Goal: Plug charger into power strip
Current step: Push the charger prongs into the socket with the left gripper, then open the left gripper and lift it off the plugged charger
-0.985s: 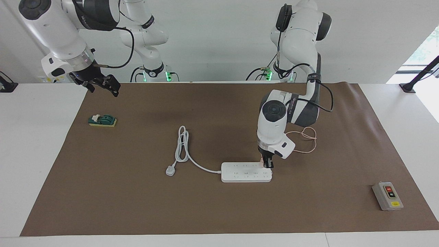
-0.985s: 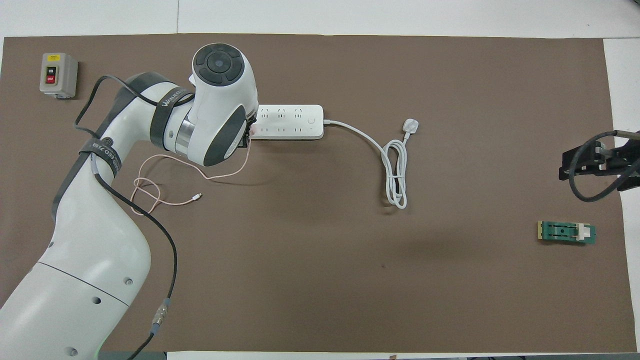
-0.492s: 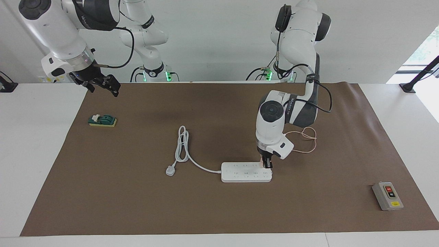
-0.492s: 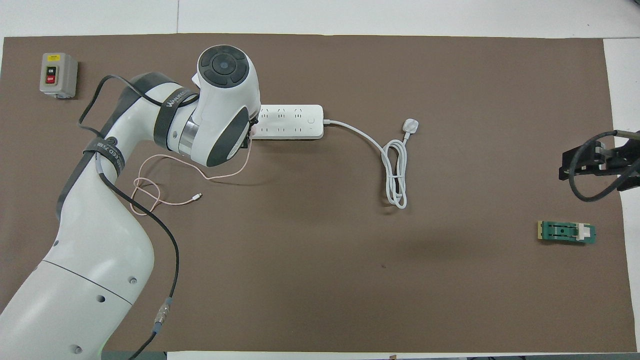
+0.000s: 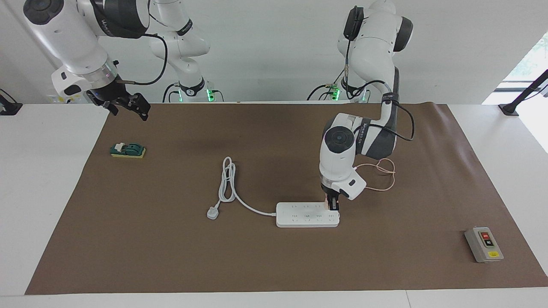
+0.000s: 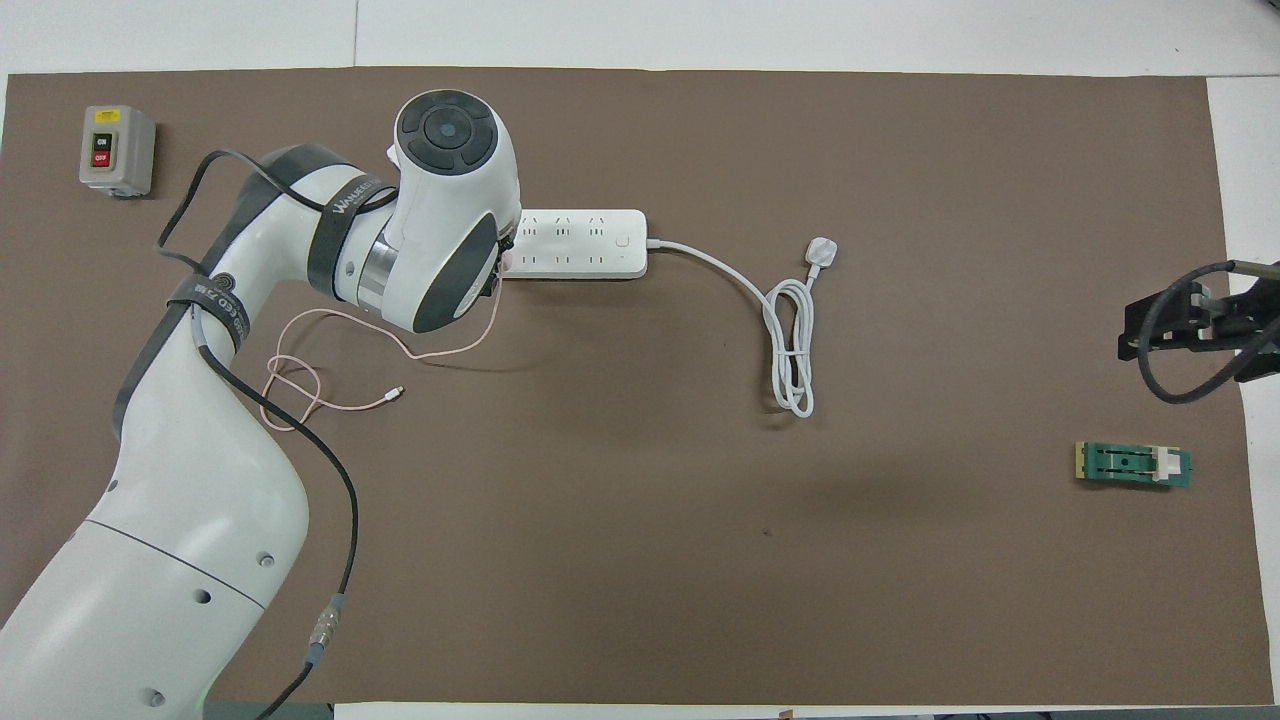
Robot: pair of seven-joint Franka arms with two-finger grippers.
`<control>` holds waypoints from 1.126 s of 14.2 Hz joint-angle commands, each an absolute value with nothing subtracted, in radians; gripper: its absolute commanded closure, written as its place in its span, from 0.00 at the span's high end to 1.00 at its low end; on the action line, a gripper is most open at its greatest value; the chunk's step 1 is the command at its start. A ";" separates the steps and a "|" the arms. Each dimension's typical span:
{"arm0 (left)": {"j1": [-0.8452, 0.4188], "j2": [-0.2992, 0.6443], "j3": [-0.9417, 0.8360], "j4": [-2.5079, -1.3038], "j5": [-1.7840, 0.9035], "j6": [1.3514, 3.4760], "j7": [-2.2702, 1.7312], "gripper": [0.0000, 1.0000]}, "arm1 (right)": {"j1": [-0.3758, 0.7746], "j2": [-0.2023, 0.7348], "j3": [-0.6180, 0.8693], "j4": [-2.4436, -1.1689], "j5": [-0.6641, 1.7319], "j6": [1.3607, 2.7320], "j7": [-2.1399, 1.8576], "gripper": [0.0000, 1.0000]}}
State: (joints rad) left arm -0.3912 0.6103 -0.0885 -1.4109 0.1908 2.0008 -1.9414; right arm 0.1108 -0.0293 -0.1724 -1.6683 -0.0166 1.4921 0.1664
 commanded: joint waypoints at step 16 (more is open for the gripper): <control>-0.047 0.241 -0.052 -1.373 0.104 1.683 -0.917 1.00 | 0.097 -0.044 -0.167 -1.681 -0.002 1.502 0.144 1.00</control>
State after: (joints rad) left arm -0.1345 0.3021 -0.0463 -1.3590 0.1114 1.7382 -1.1662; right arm 0.1108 -0.0293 -0.1724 -1.6683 -0.0166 1.4921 0.1664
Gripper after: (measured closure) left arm 0.000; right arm 0.000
